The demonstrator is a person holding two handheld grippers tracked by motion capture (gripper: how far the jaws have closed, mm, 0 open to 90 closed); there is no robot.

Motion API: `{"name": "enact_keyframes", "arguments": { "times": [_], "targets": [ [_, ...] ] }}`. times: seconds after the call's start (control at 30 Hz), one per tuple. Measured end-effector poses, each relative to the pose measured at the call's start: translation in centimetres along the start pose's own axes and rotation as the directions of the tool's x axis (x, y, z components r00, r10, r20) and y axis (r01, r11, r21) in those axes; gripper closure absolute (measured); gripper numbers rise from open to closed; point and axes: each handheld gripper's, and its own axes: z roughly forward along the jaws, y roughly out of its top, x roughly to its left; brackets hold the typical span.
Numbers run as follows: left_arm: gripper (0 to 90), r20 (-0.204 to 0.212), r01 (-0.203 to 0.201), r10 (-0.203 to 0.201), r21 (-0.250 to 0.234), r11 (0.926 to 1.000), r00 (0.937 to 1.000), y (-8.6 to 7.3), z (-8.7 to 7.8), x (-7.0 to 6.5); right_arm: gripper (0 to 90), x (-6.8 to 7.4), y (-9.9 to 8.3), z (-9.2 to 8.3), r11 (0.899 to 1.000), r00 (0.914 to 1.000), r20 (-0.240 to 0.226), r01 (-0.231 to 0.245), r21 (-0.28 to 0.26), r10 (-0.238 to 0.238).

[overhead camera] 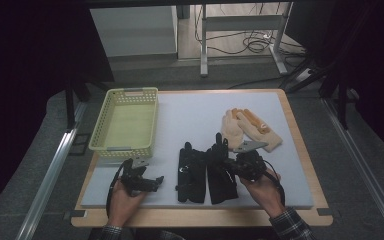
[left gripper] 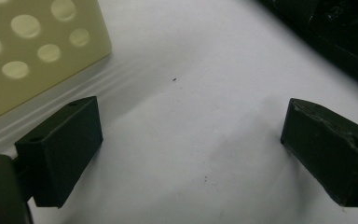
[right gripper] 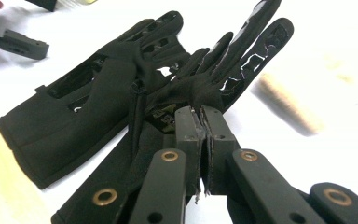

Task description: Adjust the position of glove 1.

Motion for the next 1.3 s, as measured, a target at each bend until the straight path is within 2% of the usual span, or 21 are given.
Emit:
{"name": "enact_keyframes", "arguments": {
  "times": [0.1, 0.17, 0.37, 0.47, 0.57, 0.7, 0.83, 0.93, 1.07, 1.17, 1.3],
  "targets": [
    [5.6, 0.0, 0.0, 0.0, 0.0, 1.0, 1.0, 0.0, 0.0, 0.0, 85.5, 0.0, 0.3, -0.2, 1.0, 0.9999, 0.009, 0.007, -0.002, -0.007],
    [5.6, 0.0, 0.0, 0.0, -0.001, 1.0, 1.0, 0.0, 0.0, 0.0, 85.5, -0.1, 0.4, -0.2, 1.0, 1.0, -0.002, -0.003, 0.003, 0.003],
    [5.6, 0.0, 0.0, 0.0, 0.0, 1.0, 1.0, 0.0, 0.0, 0.0, 85.1, 1.0, 1.2, 0.8, 1.0, 0.998, -0.062, -0.008, -0.007, 0.007],
    [5.6, 0.0, -0.003, 0.003, 0.0, 1.0, 1.0, 0.0, 0.0, 0.0, 84.9, 1.9, 2.0, 1.2, 1.0, 0.9955, -0.094, 0.005, -0.013, -0.007],
    [5.6, 0.0, -0.003, 0.003, 0.0, 1.0, 1.0, 0.0, 0.0, 0.0, 84.3, 2.9, 3.0, 2.0, 1.0, 0.9899, -0.141, 0.01, -0.011, -0.012],
    [5.6, 0.0, -0.001, 0.001, -0.001, 1.0, 1.0, 0.0, 0.0, 0.0, 81.7, 4.5, 4.2, 4.4, 0.999, 0.9814, -0.189, 0.031, -0.011, -0.032],
    [5.6, 0.0, -0.003, 0.003, 0.0, 1.0, 1.0, 0.0, 0.0, 0.0, 69.0, 5.4, 5.0, 6.1, 1.0, 0.9683, -0.25, 0.006, -0.022, -0.011],
    [5.6, 0.0, -0.003, 0.003, 0.001, 1.0, 1.0, 0.0, 0.0, 0.0, 63.5, 5.6, 5.6, 6.3, 0.999, 0.9719, -0.234, 0.015, -0.042, -0.025],
    [5.6, 0.0, -0.002, 0.002, 0.001, 1.0, 1.0, 0.0, 0.0, 0.0, 62.6, 5.1, 5.4, 5.5, 0.998, 0.9779, -0.203, 0.04, -0.047, -0.049],
    [5.6, 0.0, -0.002, 0.002, 0.0, 1.0, 1.0, 0.0, 0.0, 0.0, 63.4, 4.0, 4.1, 4.9, 0.999, 0.983, -0.178, 0.039, -0.037, -0.045],
    [5.6, 0.0, -0.001, 0.001, 0.001, 1.0, 1.0, 0.0, 0.0, 0.0, 73.6, 2.7, 1.9, 4.2, 0.999, 0.9861, -0.159, 0.048, -0.009, -0.049]
  ]
}}
